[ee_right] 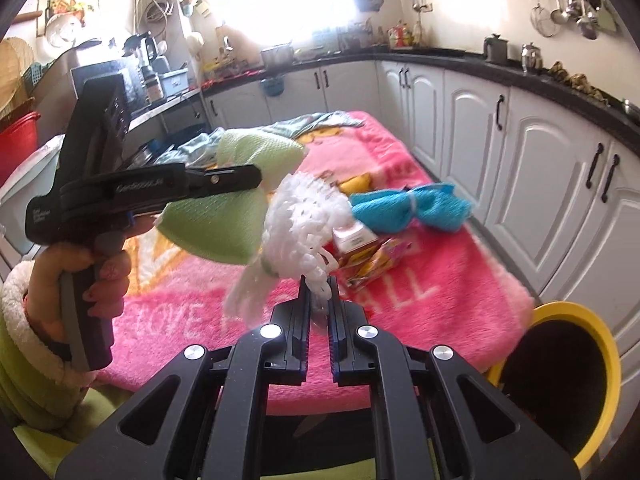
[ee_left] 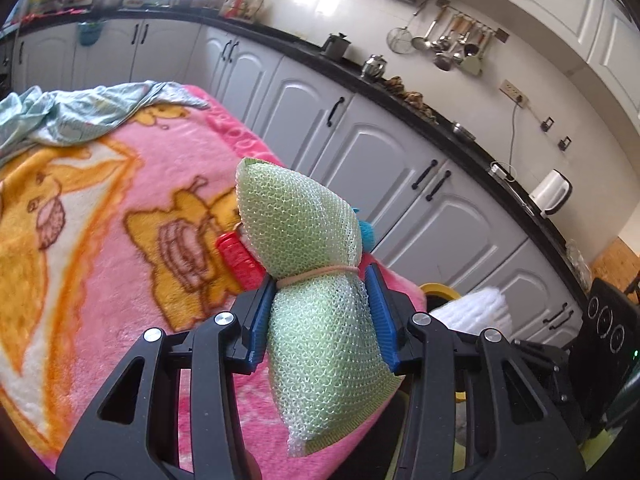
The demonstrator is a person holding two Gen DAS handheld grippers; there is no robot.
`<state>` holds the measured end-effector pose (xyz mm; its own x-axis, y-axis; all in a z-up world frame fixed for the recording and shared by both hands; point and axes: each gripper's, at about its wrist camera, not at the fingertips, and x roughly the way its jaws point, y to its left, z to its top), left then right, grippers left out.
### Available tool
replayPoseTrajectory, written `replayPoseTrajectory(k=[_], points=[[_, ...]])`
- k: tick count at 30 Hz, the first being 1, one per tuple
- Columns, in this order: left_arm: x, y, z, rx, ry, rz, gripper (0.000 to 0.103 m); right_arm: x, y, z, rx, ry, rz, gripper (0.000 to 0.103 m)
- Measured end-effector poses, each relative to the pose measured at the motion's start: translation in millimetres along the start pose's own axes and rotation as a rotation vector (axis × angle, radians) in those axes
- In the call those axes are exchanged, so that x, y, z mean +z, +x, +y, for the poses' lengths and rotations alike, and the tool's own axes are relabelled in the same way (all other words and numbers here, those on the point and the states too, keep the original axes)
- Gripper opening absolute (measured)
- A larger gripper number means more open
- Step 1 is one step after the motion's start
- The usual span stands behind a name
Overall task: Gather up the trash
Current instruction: 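Carry the green pouch and white foam net over the yellow bin with both grippers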
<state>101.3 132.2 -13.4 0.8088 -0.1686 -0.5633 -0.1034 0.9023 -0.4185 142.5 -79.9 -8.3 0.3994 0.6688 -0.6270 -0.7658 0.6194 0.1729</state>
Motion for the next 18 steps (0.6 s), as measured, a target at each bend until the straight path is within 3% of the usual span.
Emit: replayPoseTrajectory(k=[18], points=[[-4,5,-49,-0.063,0.084,0.001,0.035,3,-44,-25,-0.077,0.023,-0.084,0.008]])
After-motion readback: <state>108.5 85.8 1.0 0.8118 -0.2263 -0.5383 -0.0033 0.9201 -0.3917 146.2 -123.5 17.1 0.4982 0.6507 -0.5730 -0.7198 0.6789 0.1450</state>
